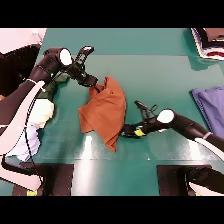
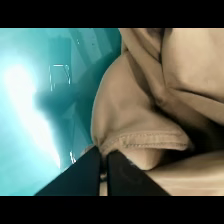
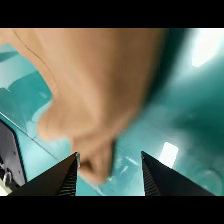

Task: Fold the shirts.

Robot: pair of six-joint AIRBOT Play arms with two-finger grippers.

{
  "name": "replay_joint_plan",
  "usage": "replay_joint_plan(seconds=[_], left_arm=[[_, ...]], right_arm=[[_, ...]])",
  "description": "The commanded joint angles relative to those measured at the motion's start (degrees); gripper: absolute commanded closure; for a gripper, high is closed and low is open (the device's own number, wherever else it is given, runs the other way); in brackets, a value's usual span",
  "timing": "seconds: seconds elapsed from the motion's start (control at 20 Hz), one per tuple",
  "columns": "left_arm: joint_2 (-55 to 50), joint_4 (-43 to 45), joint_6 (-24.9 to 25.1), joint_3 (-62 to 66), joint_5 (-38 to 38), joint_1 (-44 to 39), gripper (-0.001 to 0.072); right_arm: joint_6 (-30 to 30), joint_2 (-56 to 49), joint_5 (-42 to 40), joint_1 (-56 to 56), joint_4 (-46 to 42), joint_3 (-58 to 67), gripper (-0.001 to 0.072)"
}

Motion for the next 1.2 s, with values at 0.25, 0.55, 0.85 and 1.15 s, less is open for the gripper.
replay_joint_plan(seconds=[0.25, 0.55, 0.85, 1.15], left_arm=[[0.1, 0.5, -1.5, 0.1, 0.3, 0.0, 0.0680], [6.7, 5.0, -4.5, 0.5, 2.4, 3.5, 0.0681], [25.0, 5.5, -2.2, 0.5, 3.6, 8.6, 0.0681], [39.0, 4.6, -1.4, 0.4, 2.8, 8.6, 0.0682]], right_arm=[[-0.2, -13.5, 0.5, 5.2, 0.4, 10.3, 0.0660], [9.4, -2.6, 4.1, -0.5, -20.3, 10.3, 0.0697], [11.7, 18.0, 11.8, -20.0, -35.2, 10.4, 0.0698], [3.8, 32.1, 15.8, -35.8, -35.5, 15.9, 0.0699]])
